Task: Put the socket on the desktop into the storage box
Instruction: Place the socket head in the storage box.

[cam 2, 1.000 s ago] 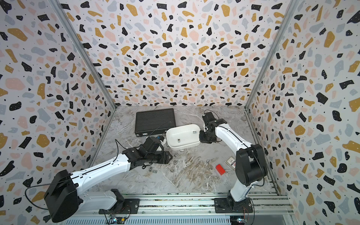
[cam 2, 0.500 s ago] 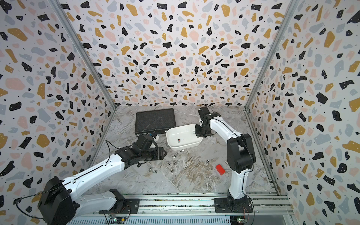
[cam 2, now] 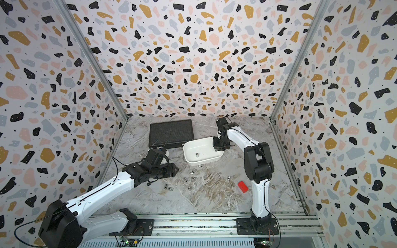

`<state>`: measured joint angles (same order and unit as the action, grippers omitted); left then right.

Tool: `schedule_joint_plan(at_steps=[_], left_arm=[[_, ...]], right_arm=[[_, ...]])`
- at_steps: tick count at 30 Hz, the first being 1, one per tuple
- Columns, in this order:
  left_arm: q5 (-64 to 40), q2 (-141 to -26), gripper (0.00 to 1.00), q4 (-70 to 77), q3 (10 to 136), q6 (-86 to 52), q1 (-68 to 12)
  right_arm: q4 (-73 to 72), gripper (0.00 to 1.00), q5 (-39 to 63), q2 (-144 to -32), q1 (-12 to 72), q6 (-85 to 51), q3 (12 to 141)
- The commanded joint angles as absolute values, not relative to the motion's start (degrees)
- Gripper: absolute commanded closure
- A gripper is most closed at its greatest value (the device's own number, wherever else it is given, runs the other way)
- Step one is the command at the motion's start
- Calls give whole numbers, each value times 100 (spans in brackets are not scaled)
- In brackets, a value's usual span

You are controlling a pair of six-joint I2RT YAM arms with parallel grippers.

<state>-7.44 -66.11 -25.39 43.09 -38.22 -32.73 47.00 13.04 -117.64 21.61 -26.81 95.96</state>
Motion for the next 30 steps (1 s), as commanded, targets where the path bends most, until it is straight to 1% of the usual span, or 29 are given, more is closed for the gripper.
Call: schedule_joint_plan(at_steps=[1, 6, 10, 11, 22, 30], left_arm=[[-747, -6495, 35, -2531, 4245, -3860, -3218], [-745, -6495, 35, -2523, 4222, -3891, -3192], [-750, -6512, 35, -2519, 4212, -3901, -3194], [-747, -6510, 35, -2521, 4214, -3900, -3182], [-764, -6529, 35, -2500, 4201, -3895, -3164], [-808, -6554, 35, -2502, 4204, -3860, -3146]], right_arm=[[4891, 83, 1354, -11754, 2188, -2700, 9826], [4890, 81, 1379, -11821, 2188, -2699, 9853], [4890, 73, 1360, -11819, 2193, -2698, 9857], [4887, 72, 1362, -11814, 2189, -2707, 9853], [4881, 71, 1362, -11625, 2197, -2707, 9776], [4849, 71, 1318, -11232, 2241, -2692, 9543]])
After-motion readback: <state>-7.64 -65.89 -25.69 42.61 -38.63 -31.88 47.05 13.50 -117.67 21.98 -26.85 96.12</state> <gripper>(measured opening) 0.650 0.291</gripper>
